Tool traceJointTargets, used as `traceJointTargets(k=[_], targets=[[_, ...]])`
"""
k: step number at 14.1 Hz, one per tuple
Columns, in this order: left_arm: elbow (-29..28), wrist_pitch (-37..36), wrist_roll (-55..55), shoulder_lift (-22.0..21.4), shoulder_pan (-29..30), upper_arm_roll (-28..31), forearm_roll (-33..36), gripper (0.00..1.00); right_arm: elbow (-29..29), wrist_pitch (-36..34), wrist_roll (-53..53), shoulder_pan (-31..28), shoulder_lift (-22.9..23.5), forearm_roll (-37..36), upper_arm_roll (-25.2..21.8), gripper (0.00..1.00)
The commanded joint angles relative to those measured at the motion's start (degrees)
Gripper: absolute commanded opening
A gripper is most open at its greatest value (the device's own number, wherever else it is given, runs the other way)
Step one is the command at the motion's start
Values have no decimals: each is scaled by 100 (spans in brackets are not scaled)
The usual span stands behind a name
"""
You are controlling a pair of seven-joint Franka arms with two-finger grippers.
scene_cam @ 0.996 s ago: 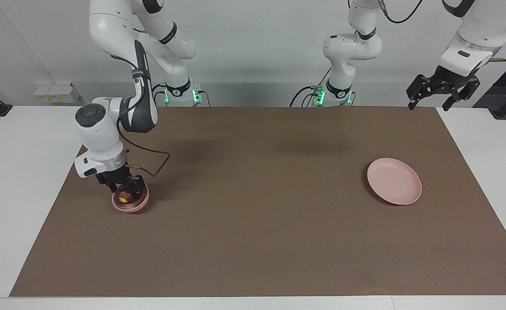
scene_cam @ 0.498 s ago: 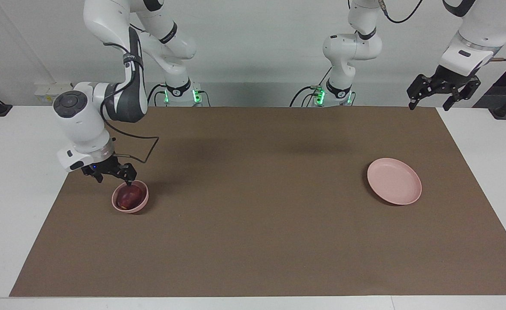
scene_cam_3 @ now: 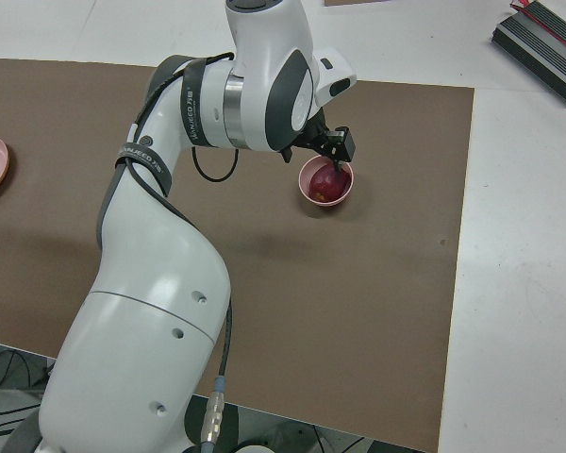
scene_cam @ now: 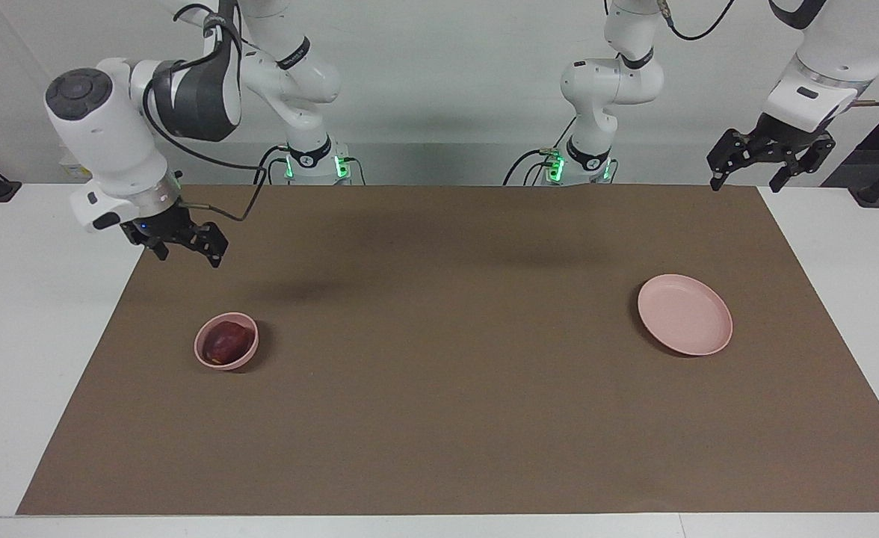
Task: Move apple from plate to bowl
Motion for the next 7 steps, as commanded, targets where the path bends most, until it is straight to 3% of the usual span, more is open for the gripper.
traceJointTargets(k=[1,7], targets=[[-169,68,-52,-142,46,-34,74,100,-61,-338,210,85,-302,92,50,100],[-169,68,-52,-142,55,-34,74,100,9,-568,-193,-2,-320,285,-29,100]])
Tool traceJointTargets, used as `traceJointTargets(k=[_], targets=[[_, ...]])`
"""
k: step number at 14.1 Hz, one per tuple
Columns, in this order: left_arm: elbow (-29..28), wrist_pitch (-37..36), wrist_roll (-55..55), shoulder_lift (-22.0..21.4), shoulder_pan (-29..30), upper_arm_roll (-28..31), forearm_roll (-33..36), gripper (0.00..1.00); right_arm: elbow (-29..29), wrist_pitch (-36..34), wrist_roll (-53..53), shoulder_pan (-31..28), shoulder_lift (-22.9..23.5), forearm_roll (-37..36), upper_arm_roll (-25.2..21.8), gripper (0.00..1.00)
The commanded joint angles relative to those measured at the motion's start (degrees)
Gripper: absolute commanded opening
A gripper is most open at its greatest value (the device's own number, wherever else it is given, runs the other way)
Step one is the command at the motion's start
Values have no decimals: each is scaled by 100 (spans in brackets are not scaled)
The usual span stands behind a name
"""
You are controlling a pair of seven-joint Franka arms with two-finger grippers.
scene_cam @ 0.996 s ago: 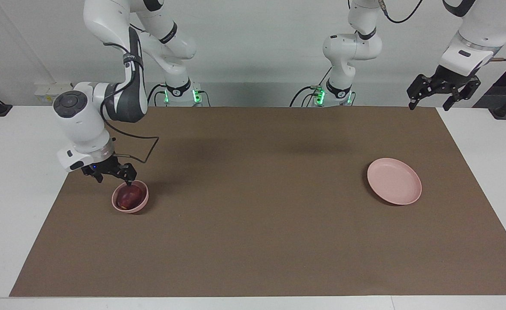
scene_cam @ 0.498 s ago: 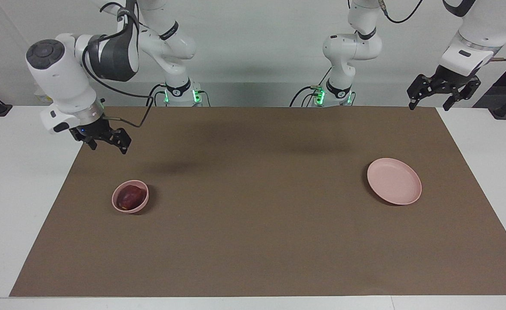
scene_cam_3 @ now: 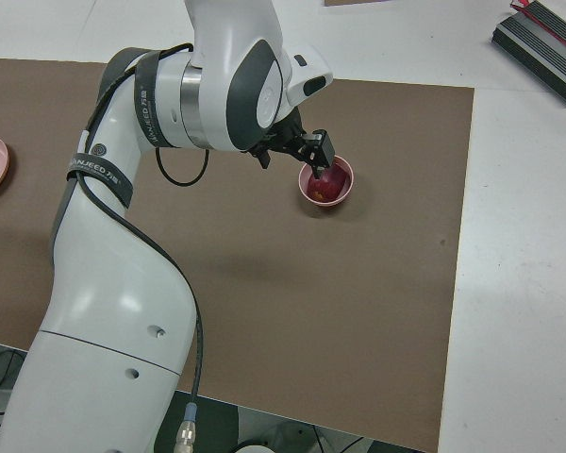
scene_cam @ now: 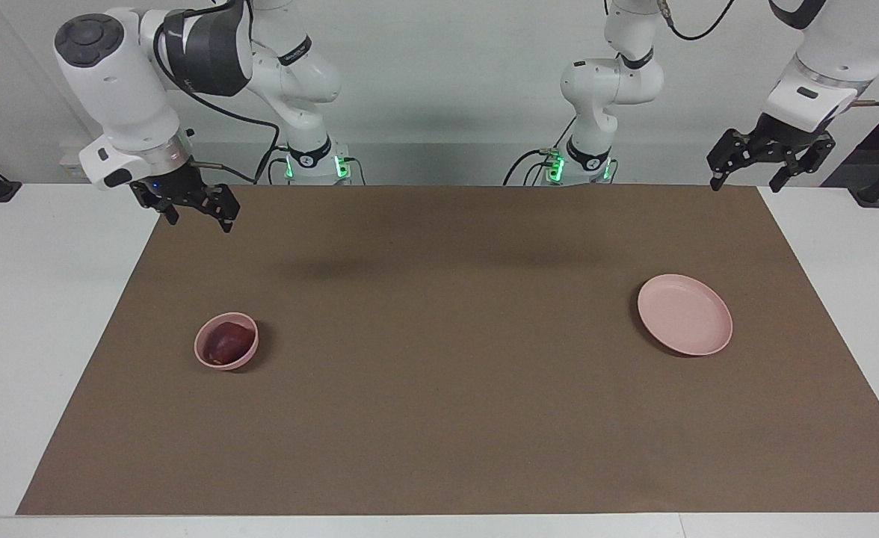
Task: Move apple from plate to bowl
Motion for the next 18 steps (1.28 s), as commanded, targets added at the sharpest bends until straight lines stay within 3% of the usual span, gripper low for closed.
traceJointTargets(k=[1,6,9,14,18], targets=[[-169,68,-51,-142,46,-34,74,100,13,-72,-285,-135,-1,152,-37,100],[-169,68,-51,-142,54,-34,74,100,39,-107,-470,-109,-1,143,-81,100],[-169,68,-51,-142,46,-34,74,100,337,-519,-418,119,16,143,-108,100],[-169,68,-51,-142,46,-34,74,100,505,-802,-409,575,7,186,-633,100],[-169,68,-51,-142,46,-34,74,100,496,-714,-382,585,-10,345,-626,100]])
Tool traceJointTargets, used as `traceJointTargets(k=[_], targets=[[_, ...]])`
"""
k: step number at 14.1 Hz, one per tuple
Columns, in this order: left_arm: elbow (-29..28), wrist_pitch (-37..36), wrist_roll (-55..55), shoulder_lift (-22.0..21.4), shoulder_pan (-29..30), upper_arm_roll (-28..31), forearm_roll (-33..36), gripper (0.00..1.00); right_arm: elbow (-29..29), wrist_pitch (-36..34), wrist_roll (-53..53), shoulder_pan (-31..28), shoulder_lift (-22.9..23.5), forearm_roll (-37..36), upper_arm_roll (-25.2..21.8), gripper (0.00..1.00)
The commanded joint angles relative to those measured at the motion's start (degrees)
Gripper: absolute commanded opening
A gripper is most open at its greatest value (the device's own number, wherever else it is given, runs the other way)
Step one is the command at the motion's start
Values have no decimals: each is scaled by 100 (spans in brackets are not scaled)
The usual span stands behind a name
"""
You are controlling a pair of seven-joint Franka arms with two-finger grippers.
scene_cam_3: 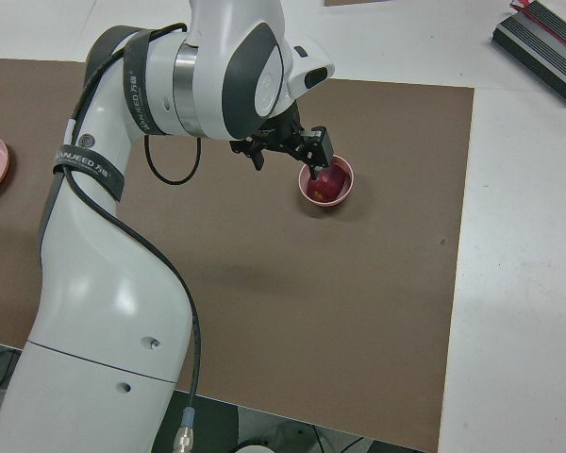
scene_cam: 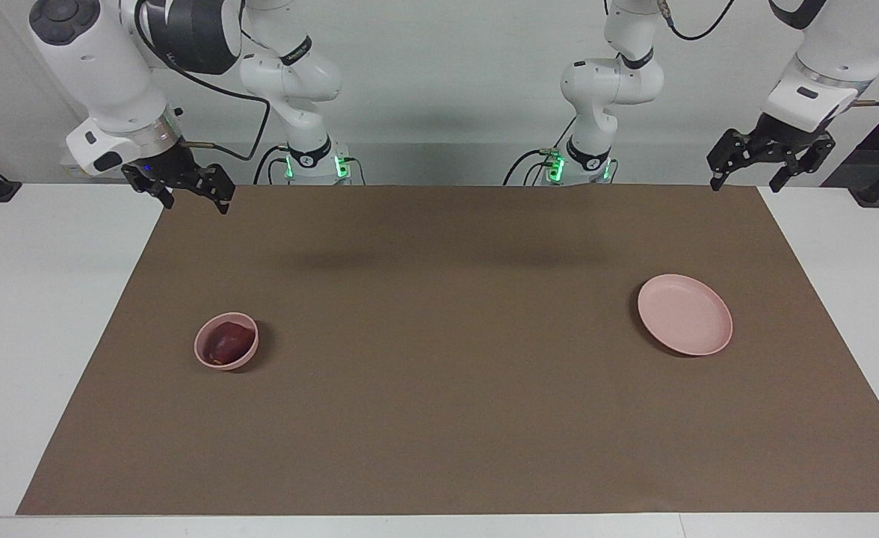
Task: Move apple from plate to bowl
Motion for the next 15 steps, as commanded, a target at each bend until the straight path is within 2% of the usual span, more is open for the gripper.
traceJointTargets(k=[1,7,15], targets=[[-169,67,-51,-142,54,-34,74,100,54,-24,-94,30,-1,169,-22,100],[-169,67,-51,-142,46,-34,74,100,62,-15,-155,-172,-1,99,-93,100],[-169,67,-51,-142,46,-34,74,100,62,-15,-146,-164,-1,107,-93,100]])
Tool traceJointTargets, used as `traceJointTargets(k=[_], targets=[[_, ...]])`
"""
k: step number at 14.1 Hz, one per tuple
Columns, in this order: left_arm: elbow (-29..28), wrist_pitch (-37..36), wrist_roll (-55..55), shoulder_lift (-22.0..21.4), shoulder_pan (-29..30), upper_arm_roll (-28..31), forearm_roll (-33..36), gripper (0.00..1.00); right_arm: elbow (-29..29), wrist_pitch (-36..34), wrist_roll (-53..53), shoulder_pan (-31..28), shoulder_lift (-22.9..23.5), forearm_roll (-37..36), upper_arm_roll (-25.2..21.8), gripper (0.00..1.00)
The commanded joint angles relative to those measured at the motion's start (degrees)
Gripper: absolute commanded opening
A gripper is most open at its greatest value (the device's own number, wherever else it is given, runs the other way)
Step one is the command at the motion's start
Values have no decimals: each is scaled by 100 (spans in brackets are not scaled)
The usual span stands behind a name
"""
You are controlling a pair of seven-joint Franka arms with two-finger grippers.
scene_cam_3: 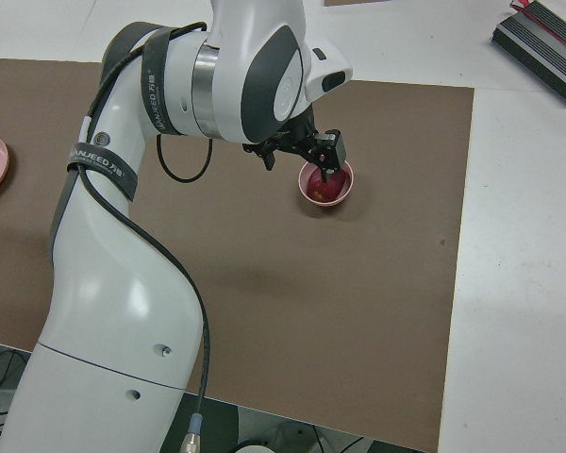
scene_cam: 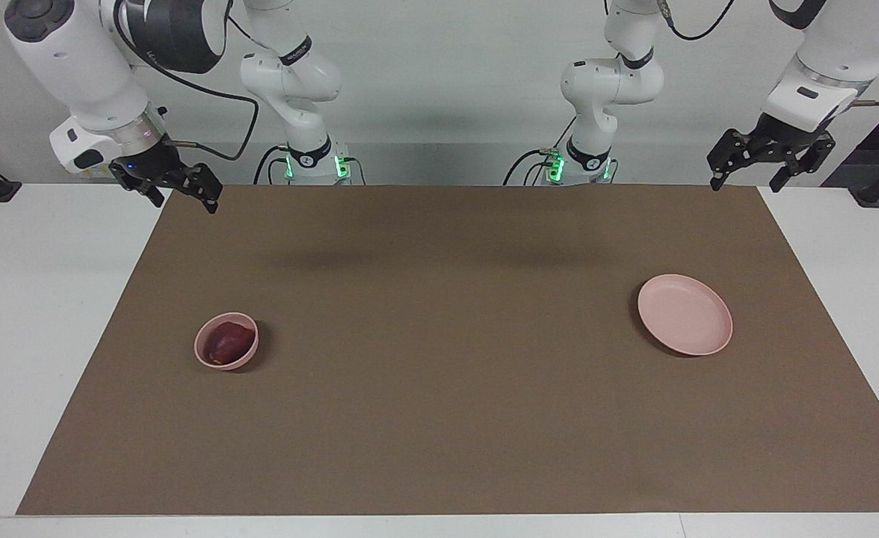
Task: Move apple from plate to bowl
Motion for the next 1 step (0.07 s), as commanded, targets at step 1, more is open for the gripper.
traceJointTargets(k=[1], targets=[[-169,68,-50,-142,45,-34,74,100,37,-15,-146,-38,-1,73,17,100]])
